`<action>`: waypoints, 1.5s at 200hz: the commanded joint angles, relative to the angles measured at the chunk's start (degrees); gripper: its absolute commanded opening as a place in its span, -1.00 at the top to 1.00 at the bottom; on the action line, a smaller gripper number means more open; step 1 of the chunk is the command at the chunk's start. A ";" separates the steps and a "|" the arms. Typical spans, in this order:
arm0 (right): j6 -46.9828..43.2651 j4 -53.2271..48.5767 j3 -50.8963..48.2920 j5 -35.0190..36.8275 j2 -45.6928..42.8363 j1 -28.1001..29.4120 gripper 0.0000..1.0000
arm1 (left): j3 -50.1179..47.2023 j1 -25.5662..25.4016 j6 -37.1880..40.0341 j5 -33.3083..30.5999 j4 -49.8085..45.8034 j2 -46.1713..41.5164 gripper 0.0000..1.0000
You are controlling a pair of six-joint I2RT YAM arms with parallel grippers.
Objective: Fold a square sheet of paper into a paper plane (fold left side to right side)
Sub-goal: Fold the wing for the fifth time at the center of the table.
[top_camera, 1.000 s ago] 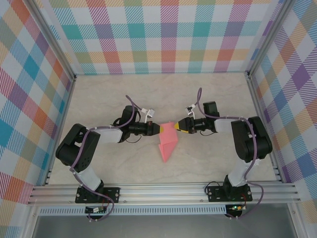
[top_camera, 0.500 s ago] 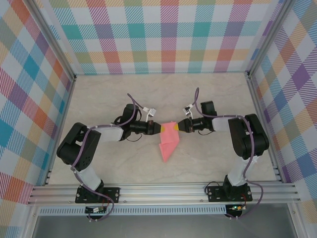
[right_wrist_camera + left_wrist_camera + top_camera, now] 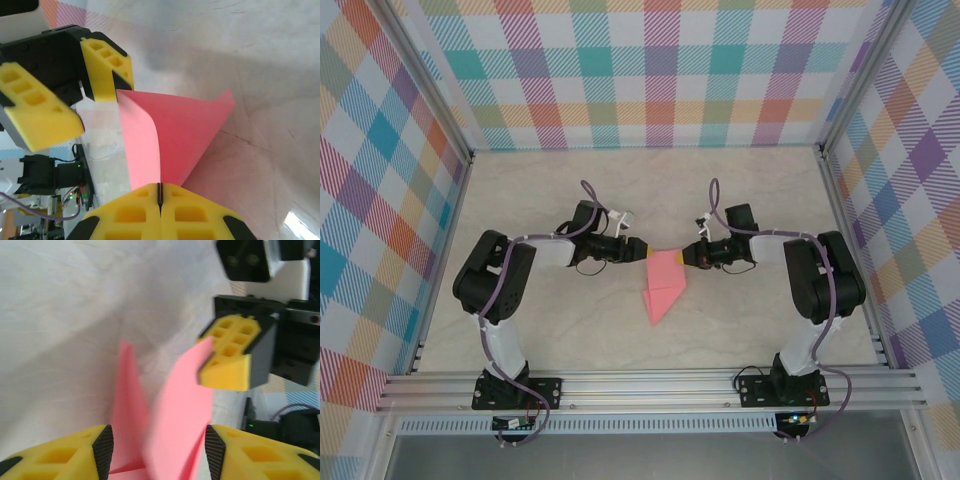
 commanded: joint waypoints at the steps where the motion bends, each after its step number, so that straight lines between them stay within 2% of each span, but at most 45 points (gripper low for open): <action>1: 1.92 -3.56 1.22 2.51 -2.26 0.35 1.00 | -1.05 1.43 3.52 -7.91 -7.02 -6.60 -0.19; 20: 3.75 -5.14 1.15 2.35 -3.14 0.44 1.00 | -2.03 0.81 3.87 -17.22 -13.27 -11.96 -0.20; 36: 5.83 -7.07 1.06 4.39 -4.48 0.44 1.00 | -4.59 -1.77 3.72 -25.16 -15.54 -18.14 -0.21; 67: 9.44 -10.22 3.17 4.26 -4.64 1.07 1.00 | -5.84 -14.08 6.10 -38.06 -23.08 -28.05 -0.19; 106: 10.83 -16.60 8.01 8.50 -2.99 3.53 1.00 | -7.66 -28.63 4.86 -47.56 -25.76 -32.22 -0.18; 142: 12.27 -19.12 11.17 10.97 -0.20 5.78 1.00 | -6.83 -37.68 1.15 -55.04 -25.08 -26.89 -0.20; 166: 13.75 -18.35 11.11 11.34 0.33 6.20 1.00 | -2.89 -42.23 -0.55 -63.79 -26.80 -20.87 -0.21; 183: 13.85 -18.71 11.44 11.00 0.63 6.51 1.00 | 0.64 -44.64 -1.27 -70.08 -31.28 -16.03 -0.22; 212: 13.71 -18.91 11.38 10.99 1.00 6.77 1.00 | 6.15 -46.82 -3.19 -78.14 -35.49 -8.89 -0.23; 249: 13.45 -19.02 11.46 10.90 1.33 6.78 1.00 | 12.32 -48.65 -5.54 -84.90 -42.23 -1.34 -0.19; 300: 13.37 -18.85 11.28 10.64 1.79 6.78 1.00 | 15.72 -49.61 -7.82 -89.10 -46.80 2.73 -0.01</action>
